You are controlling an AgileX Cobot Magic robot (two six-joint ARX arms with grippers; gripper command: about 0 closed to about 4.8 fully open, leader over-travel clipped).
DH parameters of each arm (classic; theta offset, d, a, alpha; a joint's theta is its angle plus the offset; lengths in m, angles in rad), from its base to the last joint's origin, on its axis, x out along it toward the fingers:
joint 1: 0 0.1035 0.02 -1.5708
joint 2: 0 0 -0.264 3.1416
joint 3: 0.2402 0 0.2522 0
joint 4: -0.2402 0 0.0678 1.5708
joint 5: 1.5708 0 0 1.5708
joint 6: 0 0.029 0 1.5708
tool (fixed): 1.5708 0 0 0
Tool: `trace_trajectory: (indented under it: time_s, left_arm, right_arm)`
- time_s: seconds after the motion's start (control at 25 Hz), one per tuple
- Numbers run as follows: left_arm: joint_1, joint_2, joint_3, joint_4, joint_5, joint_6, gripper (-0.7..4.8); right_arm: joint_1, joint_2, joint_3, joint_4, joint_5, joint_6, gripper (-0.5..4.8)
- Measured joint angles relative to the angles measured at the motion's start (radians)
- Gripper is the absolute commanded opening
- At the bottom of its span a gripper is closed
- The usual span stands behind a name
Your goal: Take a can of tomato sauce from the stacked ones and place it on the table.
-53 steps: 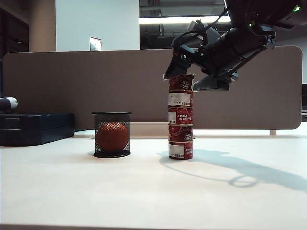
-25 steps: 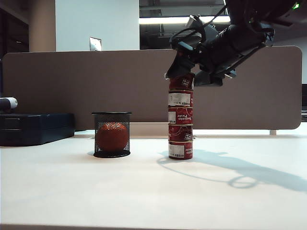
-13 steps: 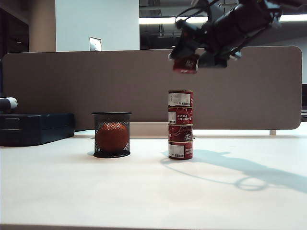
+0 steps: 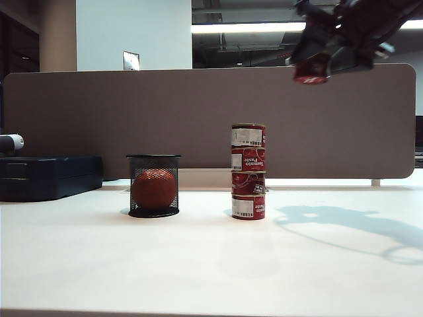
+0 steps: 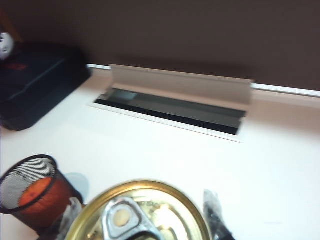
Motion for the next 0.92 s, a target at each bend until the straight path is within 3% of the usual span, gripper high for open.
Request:
trace_trajectory:
  time_s: [0.32,0.56,0.64,0.92]
  left_arm:
    - [0.000,0.000,0.000,0.000,0.000,0.000,-0.05]
    - [0.000,0.000,0.000,0.000,0.008,0.000,-0.06]
    - [0.000,0.000,0.000,0.000,0.011,0.000,-0.05]
    - [0.000,0.000,0.000,0.000,0.011,0.000,-0.05]
  right_arm:
    - [-0.103,-0.148,-0.001,-0.191,0.000,-0.019,2.41]
    - [-0.145,-0.246,-0.003,-0.422,0.000,-0.113,2.30]
    - [-0.152,-0.265,-0.016,-0.435,0.000,-0.119,2.03]
    - [-0.152,-0.362,-0.167,-0.411,-0.001,-0.115,2.02]
